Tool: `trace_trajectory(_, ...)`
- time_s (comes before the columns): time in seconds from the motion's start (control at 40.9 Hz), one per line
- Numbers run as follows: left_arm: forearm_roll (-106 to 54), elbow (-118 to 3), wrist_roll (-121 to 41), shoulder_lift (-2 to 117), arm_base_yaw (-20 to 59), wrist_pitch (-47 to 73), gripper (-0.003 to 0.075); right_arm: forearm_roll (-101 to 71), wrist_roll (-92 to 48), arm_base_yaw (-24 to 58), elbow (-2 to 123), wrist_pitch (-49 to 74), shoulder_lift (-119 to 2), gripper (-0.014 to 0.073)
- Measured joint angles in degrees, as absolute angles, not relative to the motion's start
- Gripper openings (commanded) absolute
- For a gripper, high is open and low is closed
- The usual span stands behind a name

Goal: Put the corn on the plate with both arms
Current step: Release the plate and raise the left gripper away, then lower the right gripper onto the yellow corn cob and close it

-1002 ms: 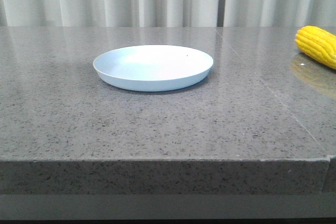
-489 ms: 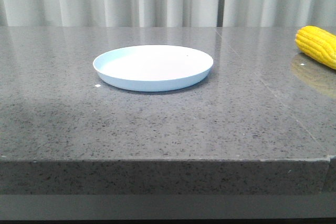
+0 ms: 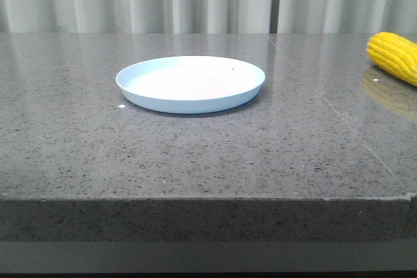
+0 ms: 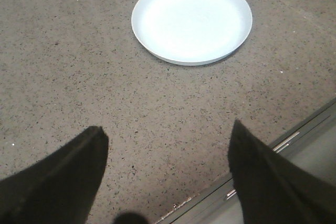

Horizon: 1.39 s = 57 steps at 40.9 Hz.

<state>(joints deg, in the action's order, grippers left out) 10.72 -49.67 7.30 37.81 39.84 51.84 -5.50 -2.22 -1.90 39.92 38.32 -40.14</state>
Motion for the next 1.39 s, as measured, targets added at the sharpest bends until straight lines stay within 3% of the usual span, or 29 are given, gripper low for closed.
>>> trace_trajectory(0.293, 10.7, -49.6, 7.3, 37.8, 39.8, 51.8, 0.0473, -4.4, -2.2, -1.9, 48.9, 40.0, -51.7, 0.0648)
trace_trajectory(0.929, 10.6, -49.6, 7.3, 37.8, 39.8, 51.8, 0.0473, -3.9, -2.2, -3.0, 78.7, 46.5, -91.7, 0.0644)
trace_trajectory(1.393, 10.6, -49.6, 7.3, 37.8, 39.8, 51.8, 0.0473, -3.8, -2.2, -3.0, 86.8, 46.3, -105.3, 0.0632)
